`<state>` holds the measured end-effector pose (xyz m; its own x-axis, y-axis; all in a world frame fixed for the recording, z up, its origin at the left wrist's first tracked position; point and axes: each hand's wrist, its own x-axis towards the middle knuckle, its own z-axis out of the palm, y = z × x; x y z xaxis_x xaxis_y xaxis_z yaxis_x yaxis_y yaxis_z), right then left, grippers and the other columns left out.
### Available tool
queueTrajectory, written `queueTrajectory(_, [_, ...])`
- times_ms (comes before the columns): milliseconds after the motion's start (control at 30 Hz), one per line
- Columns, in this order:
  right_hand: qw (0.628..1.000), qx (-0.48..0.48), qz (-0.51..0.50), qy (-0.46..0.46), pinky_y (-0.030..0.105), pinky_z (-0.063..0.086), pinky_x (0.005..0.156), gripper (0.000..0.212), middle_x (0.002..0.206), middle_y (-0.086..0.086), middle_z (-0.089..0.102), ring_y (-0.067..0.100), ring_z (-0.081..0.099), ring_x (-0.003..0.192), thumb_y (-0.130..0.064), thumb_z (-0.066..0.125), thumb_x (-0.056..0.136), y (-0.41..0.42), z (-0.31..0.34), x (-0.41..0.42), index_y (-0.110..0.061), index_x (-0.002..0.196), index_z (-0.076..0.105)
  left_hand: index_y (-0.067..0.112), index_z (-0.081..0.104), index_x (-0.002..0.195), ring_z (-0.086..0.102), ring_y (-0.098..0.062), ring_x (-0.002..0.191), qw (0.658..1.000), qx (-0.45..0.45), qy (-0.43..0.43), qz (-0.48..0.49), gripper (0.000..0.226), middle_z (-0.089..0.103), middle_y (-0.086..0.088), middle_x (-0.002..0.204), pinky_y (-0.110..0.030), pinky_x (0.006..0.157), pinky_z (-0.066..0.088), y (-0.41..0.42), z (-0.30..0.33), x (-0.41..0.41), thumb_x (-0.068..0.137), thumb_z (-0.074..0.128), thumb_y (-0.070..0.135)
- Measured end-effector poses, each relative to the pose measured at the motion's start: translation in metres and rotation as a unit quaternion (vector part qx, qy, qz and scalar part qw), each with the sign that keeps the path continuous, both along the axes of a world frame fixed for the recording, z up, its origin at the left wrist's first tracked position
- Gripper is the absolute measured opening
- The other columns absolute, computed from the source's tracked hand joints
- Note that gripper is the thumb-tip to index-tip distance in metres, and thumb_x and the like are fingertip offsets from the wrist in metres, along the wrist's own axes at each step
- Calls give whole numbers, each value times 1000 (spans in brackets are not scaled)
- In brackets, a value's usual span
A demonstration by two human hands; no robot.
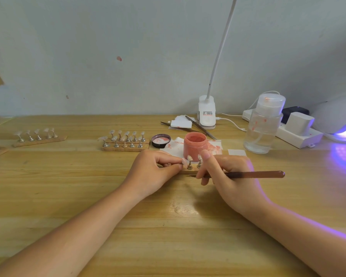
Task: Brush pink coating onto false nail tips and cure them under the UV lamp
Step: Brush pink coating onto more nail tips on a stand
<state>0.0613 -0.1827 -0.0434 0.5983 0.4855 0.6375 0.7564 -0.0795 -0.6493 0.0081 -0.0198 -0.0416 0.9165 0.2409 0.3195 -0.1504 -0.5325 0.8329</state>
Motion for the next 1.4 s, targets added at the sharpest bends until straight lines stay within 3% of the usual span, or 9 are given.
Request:
queueTrajectory(100, [999,52,6,1,11,34,52,45,50,-12,51,2,49,50,-41,39,88,-2,1,-2,-17,58,61,23,74,80,54,-7,67,1000,0,0,5,17,72,-3,81,-9,59,38,0,-1,0,77,69,6])
queueTrajectory(167, [997,75,8,9,10,32,54,41,52,-15,49,2,48,52,-38,38,90,-3,3,-1,-14,66,62,29,73,77,57,-7,69,1000,-9,-1,5,21,72,10,79,-9,60,40,1,-1,0,78,69,8])
queueTrajectory(333, [997,68,6,37,16,43,54,10,65,-7,66,4,60,60,-31,56,89,-3,6,-4,-22,87,60,24,74,80,48,6,51,1000,-17,-15,8,16,68,18,74,-4,52,34,0,0,-1,78,69,8])
queueTrajectory(467, [999,10,8,-35,17,42,57,15,67,-13,61,5,54,62,-33,65,84,-3,5,-2,-20,75,65,13,74,88,46,5,52,999,-17,-30,1,13,70,0,76,-4,50,32,1,0,-1,78,68,6])
queueTrajectory(667, [996,6,-15,-86,6,36,64,31,68,-20,59,-7,50,65,-29,45,90,-1,3,2,-20,70,67,10,74,89,45,6,48,1000,-10,-21,7,13,67,4,72,-4,50,31,0,0,-2,78,69,5])
queueTrajectory(900, [998,15,21,-51,21,44,58,40,60,-8,60,7,58,60,-35,40,91,-3,-1,2,-20,62,63,14,74,86,48,8,53,1000,-18,-14,10,13,67,11,73,-3,51,32,1,-2,-1,78,69,5])
queueTrajectory(1033, [997,7,-13,-80,9,37,66,37,68,-20,58,-4,55,68,-28,45,94,0,2,2,-15,68,67,20,74,82,49,6,57,1000,-12,-14,15,16,68,13,73,-4,52,33,2,-3,-1,78,69,5])
queueTrajectory(1200, [999,30,18,-31,25,44,59,43,59,-7,60,8,57,59,-35,38,92,-3,-1,2,-20,61,63,13,74,88,48,7,58,1000,0,-13,14,14,68,2,77,-4,53,33,1,-3,0,78,68,5])
queueTrajectory(1400, [999,15,-3,-40,16,41,63,41,61,-14,59,2,56,63,-34,42,92,-1,-2,3,-19,62,65,18,74,86,53,-2,65,1000,10,-20,10,17,69,7,77,-5,55,35,1,-3,1,78,69,5])
